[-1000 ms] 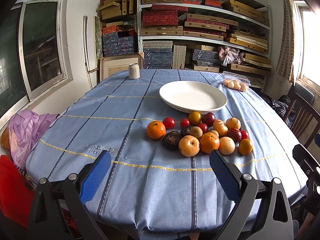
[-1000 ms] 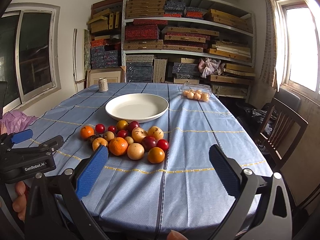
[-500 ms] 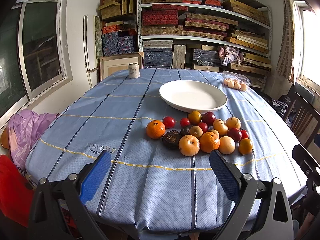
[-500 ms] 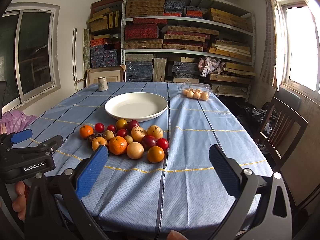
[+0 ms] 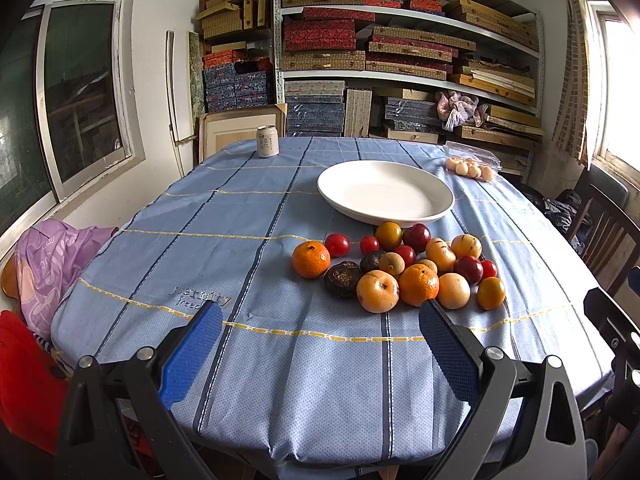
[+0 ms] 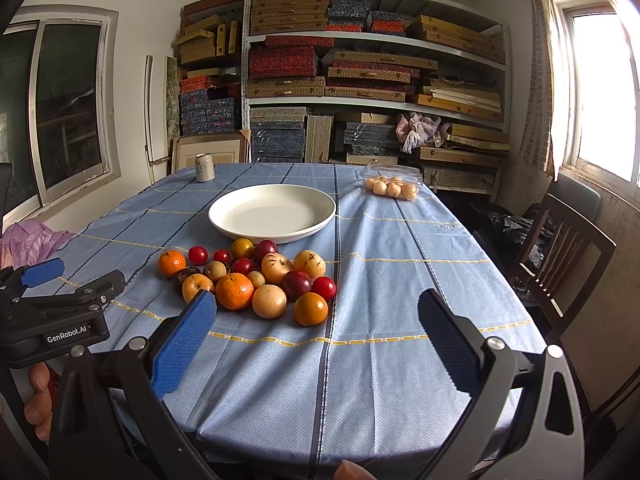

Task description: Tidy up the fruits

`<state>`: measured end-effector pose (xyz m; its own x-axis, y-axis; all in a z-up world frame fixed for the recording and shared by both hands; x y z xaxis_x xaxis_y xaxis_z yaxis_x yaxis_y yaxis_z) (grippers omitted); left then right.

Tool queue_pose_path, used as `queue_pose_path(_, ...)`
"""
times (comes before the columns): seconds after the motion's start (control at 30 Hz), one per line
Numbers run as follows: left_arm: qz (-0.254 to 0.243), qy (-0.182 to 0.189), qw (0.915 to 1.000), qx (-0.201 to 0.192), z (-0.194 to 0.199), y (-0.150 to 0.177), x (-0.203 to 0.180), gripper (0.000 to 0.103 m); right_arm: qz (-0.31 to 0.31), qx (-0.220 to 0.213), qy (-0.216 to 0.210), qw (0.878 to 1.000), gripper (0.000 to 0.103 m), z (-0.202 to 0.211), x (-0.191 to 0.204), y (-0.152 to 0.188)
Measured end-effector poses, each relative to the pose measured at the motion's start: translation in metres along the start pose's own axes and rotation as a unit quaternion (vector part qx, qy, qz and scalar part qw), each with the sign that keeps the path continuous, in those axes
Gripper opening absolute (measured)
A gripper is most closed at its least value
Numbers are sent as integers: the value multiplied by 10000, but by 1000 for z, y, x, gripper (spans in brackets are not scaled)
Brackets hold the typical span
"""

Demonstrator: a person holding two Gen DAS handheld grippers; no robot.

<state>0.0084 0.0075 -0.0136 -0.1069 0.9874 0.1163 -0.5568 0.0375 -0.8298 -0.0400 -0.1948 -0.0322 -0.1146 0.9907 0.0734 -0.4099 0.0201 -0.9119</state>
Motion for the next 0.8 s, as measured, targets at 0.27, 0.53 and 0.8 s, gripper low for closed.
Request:
queue_pose_path(0.27, -2, 4, 10000, 27, -1, 1, 0, 99, -5, 19, -4, 10000, 99, -1, 0, 1)
queue_pose_path(0.53, -76, 87, 9996, 262, -26, 5, 1, 99, -83, 240, -228, 9994, 99, -14, -6, 12)
queue_pose_path(0.8, -213, 45, 9955, 926, -95, 12, 6, 99, -409, 579, -269, 9971, 99, -46, -37, 17)
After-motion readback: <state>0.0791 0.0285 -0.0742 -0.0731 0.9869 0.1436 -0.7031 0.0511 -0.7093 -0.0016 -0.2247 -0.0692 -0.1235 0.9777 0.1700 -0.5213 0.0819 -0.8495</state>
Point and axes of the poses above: each gripper's, at about its wrist camera, not at the fingertips, and z roughly against the way its jaws point, x to its left, y to its underside, the point moved 1 cm from there along -z, roughly the way its jaws point, and after that the axes turned 9 degrees about -y, right-handed, at the moved point
